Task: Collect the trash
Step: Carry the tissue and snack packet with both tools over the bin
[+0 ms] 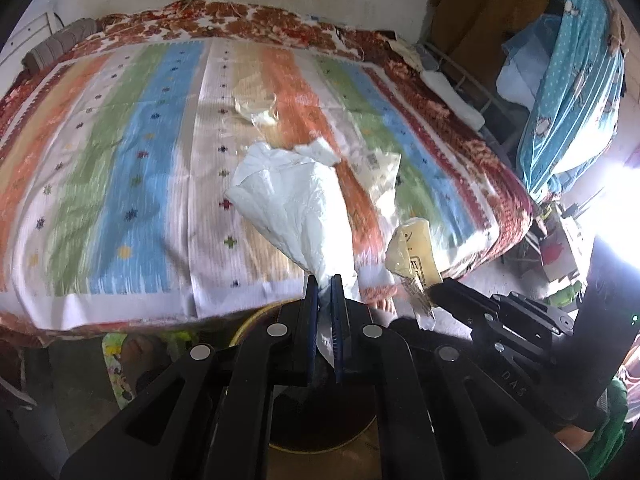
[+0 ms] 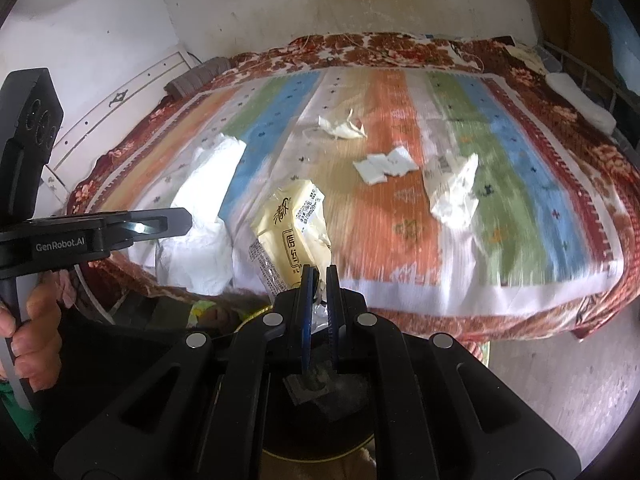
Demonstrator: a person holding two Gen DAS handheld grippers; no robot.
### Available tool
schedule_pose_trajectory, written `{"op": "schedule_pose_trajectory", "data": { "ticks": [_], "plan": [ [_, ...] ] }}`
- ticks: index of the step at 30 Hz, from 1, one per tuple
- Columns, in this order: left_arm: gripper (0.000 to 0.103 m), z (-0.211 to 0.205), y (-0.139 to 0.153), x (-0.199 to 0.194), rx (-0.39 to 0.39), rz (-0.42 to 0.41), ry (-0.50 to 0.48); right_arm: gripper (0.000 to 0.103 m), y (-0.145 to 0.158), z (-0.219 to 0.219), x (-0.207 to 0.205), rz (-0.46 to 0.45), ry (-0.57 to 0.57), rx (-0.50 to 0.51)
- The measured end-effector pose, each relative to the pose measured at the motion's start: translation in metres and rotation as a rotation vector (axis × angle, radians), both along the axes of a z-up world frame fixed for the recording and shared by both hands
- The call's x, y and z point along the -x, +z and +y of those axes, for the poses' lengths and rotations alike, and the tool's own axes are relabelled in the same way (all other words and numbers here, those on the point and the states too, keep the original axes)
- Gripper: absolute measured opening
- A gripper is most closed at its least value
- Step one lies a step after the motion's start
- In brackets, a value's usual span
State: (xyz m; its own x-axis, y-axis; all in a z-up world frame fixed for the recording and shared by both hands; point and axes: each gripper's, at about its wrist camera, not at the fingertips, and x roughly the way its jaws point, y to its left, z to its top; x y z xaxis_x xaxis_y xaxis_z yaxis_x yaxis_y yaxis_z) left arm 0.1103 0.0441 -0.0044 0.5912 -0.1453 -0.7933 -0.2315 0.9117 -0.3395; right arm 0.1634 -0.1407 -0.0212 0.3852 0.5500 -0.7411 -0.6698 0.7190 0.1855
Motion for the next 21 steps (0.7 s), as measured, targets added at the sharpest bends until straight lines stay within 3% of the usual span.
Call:
{"op": "schedule_pose_trajectory", "data": {
  "ticks": [5,21],
  "plan": [
    [0.006,-0.01,-0.011,0.005,-0.026,0.044,-0.012,0.006,-0.009,-0.005,0.009,0.017,-0.008,0.01],
    [0.006,-0.025,-0.052,0.0,0.008,0.222,-0.018,0.006,-0.048,-0.003,0.015,0.128,-0.026,0.096]
  ]
}}
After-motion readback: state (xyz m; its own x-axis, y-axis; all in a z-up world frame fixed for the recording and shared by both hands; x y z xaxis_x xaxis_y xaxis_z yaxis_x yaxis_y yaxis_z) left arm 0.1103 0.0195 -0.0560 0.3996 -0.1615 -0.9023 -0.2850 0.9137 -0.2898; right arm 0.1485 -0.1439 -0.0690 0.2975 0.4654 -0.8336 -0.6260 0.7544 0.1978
